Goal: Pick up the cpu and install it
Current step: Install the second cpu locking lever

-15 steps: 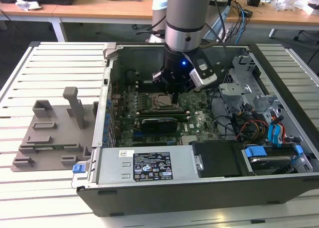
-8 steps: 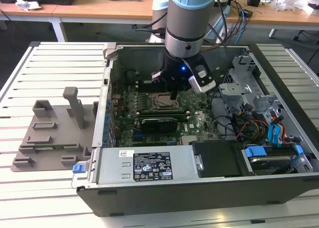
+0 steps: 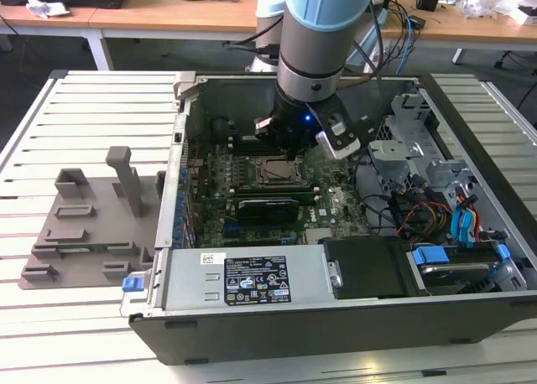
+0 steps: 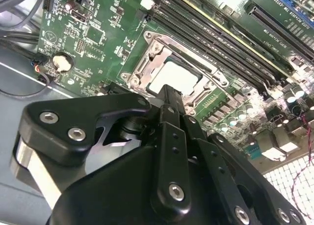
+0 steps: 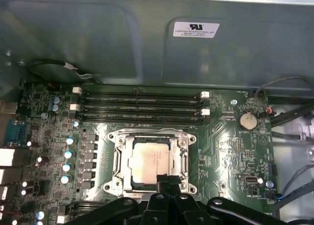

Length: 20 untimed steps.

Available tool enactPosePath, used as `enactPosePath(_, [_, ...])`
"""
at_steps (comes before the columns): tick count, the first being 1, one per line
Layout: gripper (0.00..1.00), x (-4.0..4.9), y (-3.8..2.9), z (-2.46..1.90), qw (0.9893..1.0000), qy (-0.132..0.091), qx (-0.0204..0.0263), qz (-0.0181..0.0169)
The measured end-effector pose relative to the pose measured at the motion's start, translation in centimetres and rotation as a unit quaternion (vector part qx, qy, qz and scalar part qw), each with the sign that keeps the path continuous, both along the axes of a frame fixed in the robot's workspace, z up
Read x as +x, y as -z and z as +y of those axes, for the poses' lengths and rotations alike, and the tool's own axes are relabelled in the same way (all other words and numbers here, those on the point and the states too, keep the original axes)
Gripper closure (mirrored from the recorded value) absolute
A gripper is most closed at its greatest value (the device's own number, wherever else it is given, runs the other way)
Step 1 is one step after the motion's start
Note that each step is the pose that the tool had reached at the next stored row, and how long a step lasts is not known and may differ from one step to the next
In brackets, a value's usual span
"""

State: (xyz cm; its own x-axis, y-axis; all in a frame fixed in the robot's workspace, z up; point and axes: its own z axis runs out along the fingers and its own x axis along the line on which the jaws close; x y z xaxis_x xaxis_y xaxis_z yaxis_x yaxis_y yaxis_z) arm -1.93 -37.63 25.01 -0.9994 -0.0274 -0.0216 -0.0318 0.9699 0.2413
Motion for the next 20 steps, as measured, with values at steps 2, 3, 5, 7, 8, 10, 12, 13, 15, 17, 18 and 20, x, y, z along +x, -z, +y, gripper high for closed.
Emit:
enactPosePath(2, [0.89, 0.0, 0.22, 0.0, 1.0, 0.0, 0.0, 0.0])
enactPosePath(3, [0.89, 0.0, 0.33, 0.0, 1.0, 0.0, 0.0, 0.0])
enactPosePath(5, [0.89, 0.0, 0.48, 0.0, 1.0, 0.0, 0.0, 0.0])
enactPosePath(7, [0.89, 0.0, 0.63, 0.0, 1.0, 0.0, 0.0, 0.0])
enactPosePath(8, [0.89, 0.0, 0.69, 0.0, 1.0, 0.0, 0.0, 0.0])
enactPosePath(10, [0.89, 0.0, 0.83, 0.0, 1.0, 0.0, 0.0, 0.0])
enactPosePath(12, [0.89, 0.0, 1.05, 0.0, 1.0, 0.0, 0.0, 0.0])
enactPosePath(13, [0.89, 0.0, 1.26, 0.0, 1.0, 0.0, 0.0, 0.0])
enactPosePath(15, [0.89, 0.0, 1.81, 0.0, 1.0, 0.0, 0.0, 0.0])
enactPosePath(17, [0.89, -0.08, 2.1, -0.02, 1.0, 0.0, -0.0001, 0.0])
enactPosePath(18, [0.89, -0.09, 2.12, -0.17, 1.0, 0.0, 0.0, 0.0])
enactPosePath(20, [0.89, -0.1, 2.17, -0.66, 1.0, 0.0, 0.0, 0.0])
